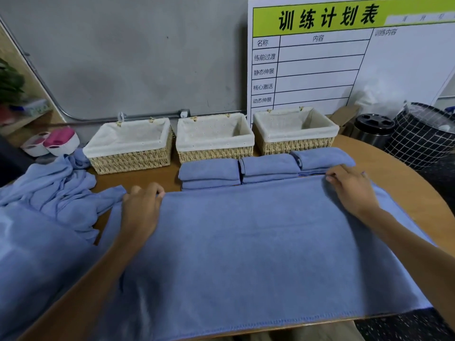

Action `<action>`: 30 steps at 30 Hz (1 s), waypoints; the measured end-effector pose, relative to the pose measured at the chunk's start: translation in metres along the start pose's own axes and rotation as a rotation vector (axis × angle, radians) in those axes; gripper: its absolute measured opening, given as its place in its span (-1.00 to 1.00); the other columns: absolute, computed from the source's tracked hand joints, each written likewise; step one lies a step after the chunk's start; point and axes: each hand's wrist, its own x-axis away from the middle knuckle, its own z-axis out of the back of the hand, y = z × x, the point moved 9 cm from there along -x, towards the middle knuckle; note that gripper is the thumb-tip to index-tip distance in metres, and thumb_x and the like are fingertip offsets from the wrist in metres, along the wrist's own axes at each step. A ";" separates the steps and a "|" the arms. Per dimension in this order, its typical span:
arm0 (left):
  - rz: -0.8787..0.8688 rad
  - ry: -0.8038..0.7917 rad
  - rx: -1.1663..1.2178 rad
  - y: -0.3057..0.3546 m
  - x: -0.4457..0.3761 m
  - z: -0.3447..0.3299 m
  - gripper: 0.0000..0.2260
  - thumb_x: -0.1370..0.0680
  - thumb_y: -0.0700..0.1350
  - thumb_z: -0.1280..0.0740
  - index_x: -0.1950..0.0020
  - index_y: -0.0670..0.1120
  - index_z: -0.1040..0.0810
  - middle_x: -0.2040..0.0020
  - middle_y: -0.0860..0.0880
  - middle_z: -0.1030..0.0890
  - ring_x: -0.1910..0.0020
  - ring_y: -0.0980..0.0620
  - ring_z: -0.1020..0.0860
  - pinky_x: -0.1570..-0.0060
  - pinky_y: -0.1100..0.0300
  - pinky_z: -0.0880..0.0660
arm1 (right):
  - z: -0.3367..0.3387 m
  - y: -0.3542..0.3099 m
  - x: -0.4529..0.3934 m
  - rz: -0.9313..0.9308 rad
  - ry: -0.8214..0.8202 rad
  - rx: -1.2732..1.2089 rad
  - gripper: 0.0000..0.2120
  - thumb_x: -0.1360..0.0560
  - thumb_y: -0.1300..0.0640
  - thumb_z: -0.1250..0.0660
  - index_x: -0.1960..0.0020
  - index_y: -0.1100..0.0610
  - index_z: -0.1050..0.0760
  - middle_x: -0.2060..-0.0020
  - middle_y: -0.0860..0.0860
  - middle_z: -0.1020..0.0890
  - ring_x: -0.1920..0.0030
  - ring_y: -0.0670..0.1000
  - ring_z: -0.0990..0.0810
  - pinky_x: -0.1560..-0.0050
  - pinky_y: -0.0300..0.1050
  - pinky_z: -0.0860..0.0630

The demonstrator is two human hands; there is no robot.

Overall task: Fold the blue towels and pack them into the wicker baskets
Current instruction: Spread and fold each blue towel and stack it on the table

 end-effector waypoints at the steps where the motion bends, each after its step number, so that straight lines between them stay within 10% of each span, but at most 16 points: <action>1: -0.020 0.005 -0.002 0.003 0.001 0.004 -0.78 -0.62 -0.20 -0.29 0.12 0.06 -0.33 0.29 -0.01 -0.46 0.26 -0.12 -0.41 0.28 0.01 -0.29 | 0.004 -0.002 0.000 0.000 0.021 0.012 -0.92 -0.61 0.24 -0.26 0.00 0.13 -0.53 0.08 0.10 -0.65 0.10 0.24 -0.55 0.12 0.03 -0.26; 9: 0.029 0.099 0.158 0.015 0.026 0.053 -0.80 -0.68 -0.03 -0.21 -0.28 0.03 -0.49 -0.15 -0.06 -0.54 0.01 -0.19 -0.57 0.18 -0.13 -0.52 | 0.053 -0.014 0.019 -0.017 0.023 -0.091 -0.82 -0.62 0.07 -0.28 -0.21 0.01 -0.51 -0.18 -0.01 -0.58 0.07 0.22 -0.61 0.23 0.05 -0.52; 19: 0.061 0.007 0.202 -0.019 0.020 0.002 -0.90 -0.67 -0.07 -0.24 -0.03 0.00 -0.53 0.02 -0.05 -0.47 0.10 -0.15 -0.52 0.14 -0.12 -0.47 | 0.019 -0.003 0.026 -0.111 -0.045 -0.184 -0.88 -0.58 0.12 -0.36 -0.02 0.16 -0.61 0.02 0.08 -0.61 0.08 0.20 -0.59 0.16 0.07 -0.48; 30: 0.014 0.148 0.384 -0.008 0.062 0.064 -0.93 -0.62 -0.18 -0.33 0.04 -0.04 -0.54 0.11 -0.04 -0.49 0.11 0.02 -0.47 0.09 0.11 -0.36 | 0.075 -0.004 0.055 -0.084 0.061 -0.447 -0.88 -0.48 0.26 -0.46 0.11 0.09 -0.56 0.19 -0.07 -0.49 0.17 -0.13 -0.52 0.17 -0.37 -0.38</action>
